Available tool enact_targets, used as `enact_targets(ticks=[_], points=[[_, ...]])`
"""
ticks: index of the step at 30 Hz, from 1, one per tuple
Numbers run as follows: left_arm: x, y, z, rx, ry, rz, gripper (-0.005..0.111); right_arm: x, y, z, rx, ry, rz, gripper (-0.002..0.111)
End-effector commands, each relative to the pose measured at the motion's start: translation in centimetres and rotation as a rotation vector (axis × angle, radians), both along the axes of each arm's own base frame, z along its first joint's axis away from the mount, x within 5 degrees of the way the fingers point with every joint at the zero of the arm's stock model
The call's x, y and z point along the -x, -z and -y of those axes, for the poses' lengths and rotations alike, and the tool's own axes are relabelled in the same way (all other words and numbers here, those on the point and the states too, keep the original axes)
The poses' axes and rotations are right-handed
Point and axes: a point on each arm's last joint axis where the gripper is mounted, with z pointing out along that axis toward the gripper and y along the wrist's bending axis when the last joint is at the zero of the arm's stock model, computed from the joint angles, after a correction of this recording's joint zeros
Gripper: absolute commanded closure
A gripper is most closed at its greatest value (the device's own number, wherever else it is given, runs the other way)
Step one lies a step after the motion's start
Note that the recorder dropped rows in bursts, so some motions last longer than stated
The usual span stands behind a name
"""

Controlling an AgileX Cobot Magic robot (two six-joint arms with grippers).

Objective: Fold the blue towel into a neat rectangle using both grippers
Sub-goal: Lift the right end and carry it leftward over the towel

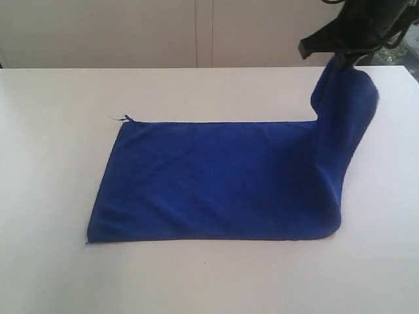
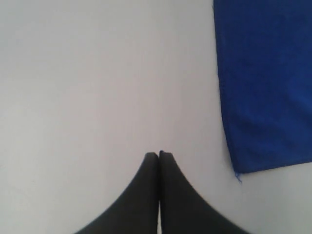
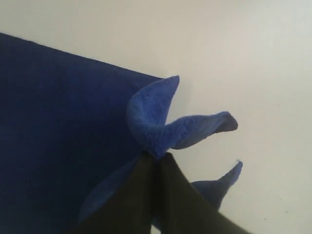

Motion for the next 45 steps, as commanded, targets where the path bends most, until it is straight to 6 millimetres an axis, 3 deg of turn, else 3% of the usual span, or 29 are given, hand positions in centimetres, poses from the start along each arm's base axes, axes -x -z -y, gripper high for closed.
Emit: enact_targets(ticks=[1,8,11,14,19,20,24,28,30,36,39,41,45], points=[[0.3,0.0,0.2,0.007,0.007,-0.005,0.107,0.8,-1.4,-2.9,-0.006,-0.101,0.028,0.108],[0.3,0.0,0.2,0.007,0.007,-0.005,0.107,2.6,-3.5,-8.7,-0.005,-0.289,0.089,0.108],[0.3,0.0,0.2,0.007,0.007,-0.005,0.107,3.4,-3.8,-10.5,-0.003,-0.355,0.099,0.108],[0.3,0.0,0.2,0.007,0.007,-0.005,0.107,4.5,-3.2,-14.3,0.003,-0.464,0.088,0.108],[0.3,0.0,0.2,0.007,0.007,-0.005,0.107,5.0,-0.9,-19.5,-0.001,-0.566,0.049,0.108],[0.3,0.0,0.2,0.007,0.007,-0.005,0.107,5.1,0.3,-21.2,-0.018,-0.592,0.022,0.108],[0.3,0.0,0.2,0.007,0.007,-0.005,0.107,4.5,4.6,-24.5,-0.067,-0.623,-0.062,0.108],[0.3,0.0,0.2,0.007,0.007,-0.005,0.107,3.7,8.1,-26.0,-0.083,-0.621,-0.124,0.108],[0.3,0.0,0.2,0.007,0.007,-0.005,0.107,3.6,8.5,-26.2,-0.093,-0.62,-0.13,0.108],[0.3,0.0,0.2,0.007,0.007,-0.005,0.107,3.8,3.7,-26.0,-0.132,-0.626,-0.05,0.108],[0.3,0.0,0.2,0.007,0.007,-0.005,0.107,3.7,2.4,-26.1,-0.149,-0.629,-0.015,0.108],[0.3,0.0,0.2,0.007,0.007,-0.005,0.107,3.7,2.7,-26.4,-0.175,-0.629,-0.025,0.108],[0.3,0.0,0.2,0.007,0.007,-0.005,0.107,3.2,5.7,-28.0,-0.259,-0.623,-0.075,0.108]])
